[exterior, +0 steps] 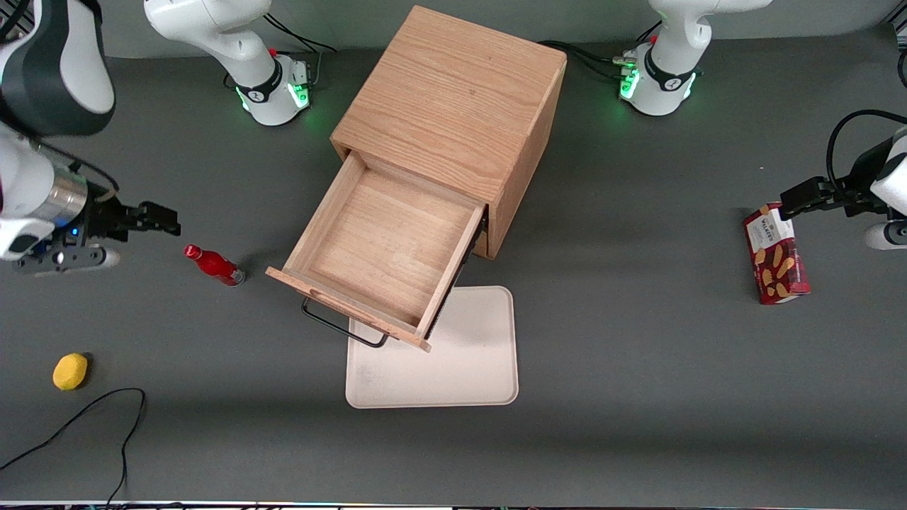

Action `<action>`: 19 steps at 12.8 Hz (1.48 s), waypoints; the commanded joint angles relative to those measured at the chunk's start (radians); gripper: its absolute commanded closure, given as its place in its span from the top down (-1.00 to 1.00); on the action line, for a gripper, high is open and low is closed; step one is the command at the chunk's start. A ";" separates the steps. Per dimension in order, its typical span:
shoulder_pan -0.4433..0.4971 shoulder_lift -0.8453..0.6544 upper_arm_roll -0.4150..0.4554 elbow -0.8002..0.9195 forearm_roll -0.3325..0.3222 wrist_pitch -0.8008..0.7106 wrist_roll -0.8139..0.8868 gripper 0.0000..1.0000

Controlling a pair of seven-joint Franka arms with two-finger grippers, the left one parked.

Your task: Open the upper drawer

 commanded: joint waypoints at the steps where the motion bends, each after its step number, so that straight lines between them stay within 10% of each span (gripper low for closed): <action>1: 0.009 -0.086 0.003 -0.070 -0.031 0.002 0.053 1.00; 14: 0.001 -0.036 -0.077 0.079 0.012 -0.100 0.053 1.00; 19: -0.253 -0.021 0.147 0.106 0.021 -0.111 0.053 1.00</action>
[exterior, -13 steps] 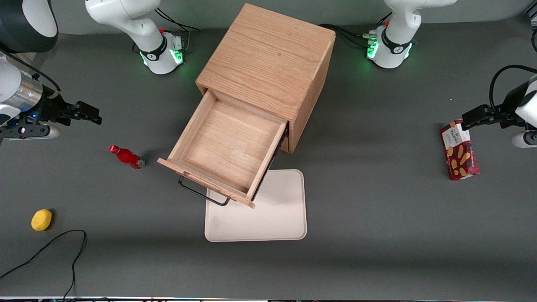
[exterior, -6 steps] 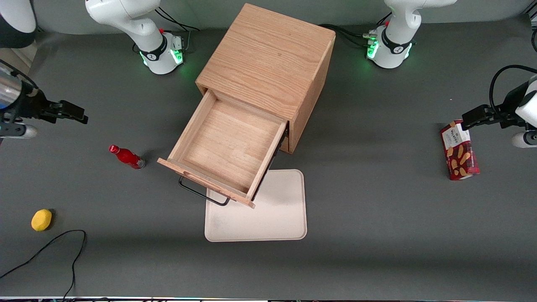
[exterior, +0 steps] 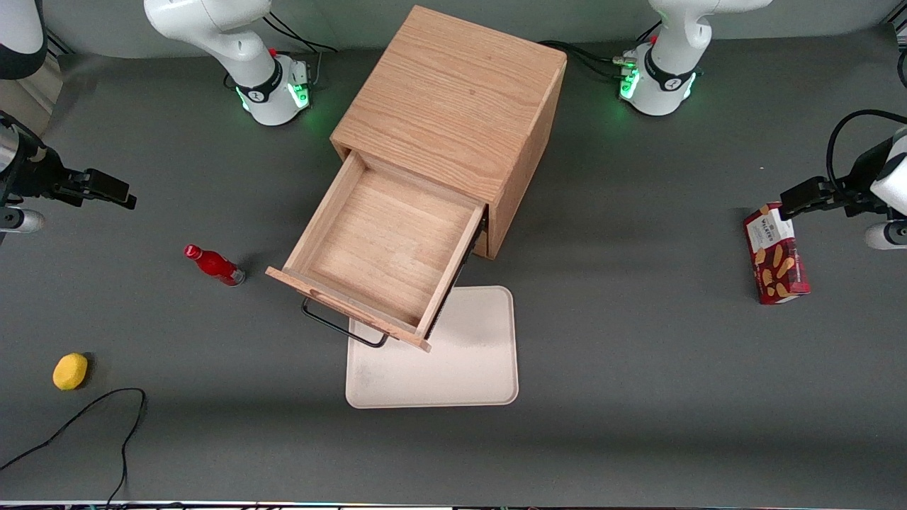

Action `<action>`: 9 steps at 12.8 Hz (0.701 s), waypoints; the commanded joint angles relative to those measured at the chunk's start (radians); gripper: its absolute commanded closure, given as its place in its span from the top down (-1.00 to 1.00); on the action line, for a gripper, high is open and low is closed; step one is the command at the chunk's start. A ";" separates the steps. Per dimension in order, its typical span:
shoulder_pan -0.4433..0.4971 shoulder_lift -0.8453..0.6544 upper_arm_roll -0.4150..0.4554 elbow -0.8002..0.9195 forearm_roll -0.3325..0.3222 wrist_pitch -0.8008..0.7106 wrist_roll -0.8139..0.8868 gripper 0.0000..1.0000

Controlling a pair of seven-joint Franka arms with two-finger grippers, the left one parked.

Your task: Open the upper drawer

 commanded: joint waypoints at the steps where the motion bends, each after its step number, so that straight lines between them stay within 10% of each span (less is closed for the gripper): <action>1: -0.132 0.043 0.127 0.071 0.024 -0.033 -0.001 1.00; 9: -0.184 0.087 0.133 0.135 0.082 -0.030 -0.135 1.00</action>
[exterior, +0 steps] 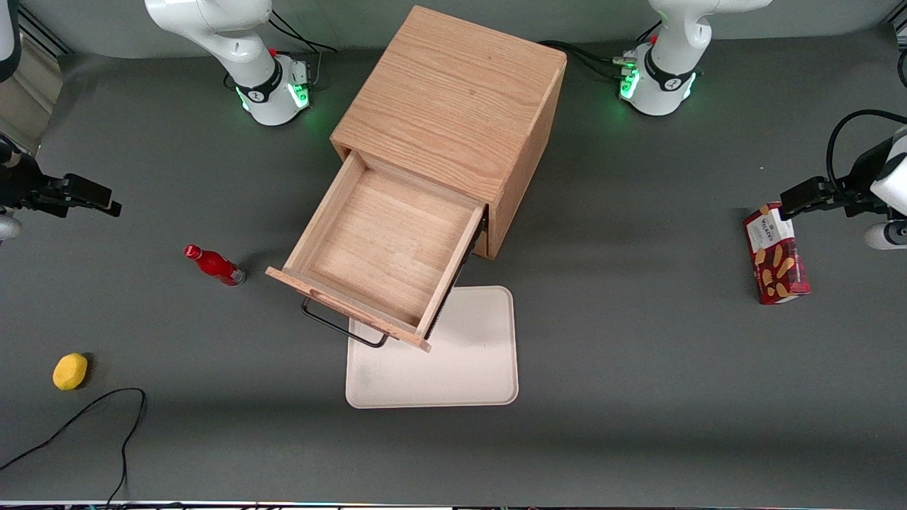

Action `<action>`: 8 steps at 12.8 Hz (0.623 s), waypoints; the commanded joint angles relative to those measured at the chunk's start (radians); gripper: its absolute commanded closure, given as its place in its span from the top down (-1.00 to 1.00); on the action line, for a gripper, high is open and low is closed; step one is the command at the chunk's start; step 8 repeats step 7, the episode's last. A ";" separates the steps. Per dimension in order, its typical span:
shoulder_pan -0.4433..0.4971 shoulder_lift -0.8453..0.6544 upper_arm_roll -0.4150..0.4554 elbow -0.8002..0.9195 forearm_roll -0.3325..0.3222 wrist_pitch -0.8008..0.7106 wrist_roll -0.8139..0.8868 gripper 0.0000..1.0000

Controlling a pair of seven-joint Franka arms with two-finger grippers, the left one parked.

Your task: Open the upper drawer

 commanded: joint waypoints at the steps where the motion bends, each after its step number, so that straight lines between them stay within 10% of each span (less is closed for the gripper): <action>1: -0.019 0.040 0.015 0.067 0.026 -0.028 0.036 1.00; 8: -0.065 0.041 0.077 0.082 0.026 -0.030 0.061 1.00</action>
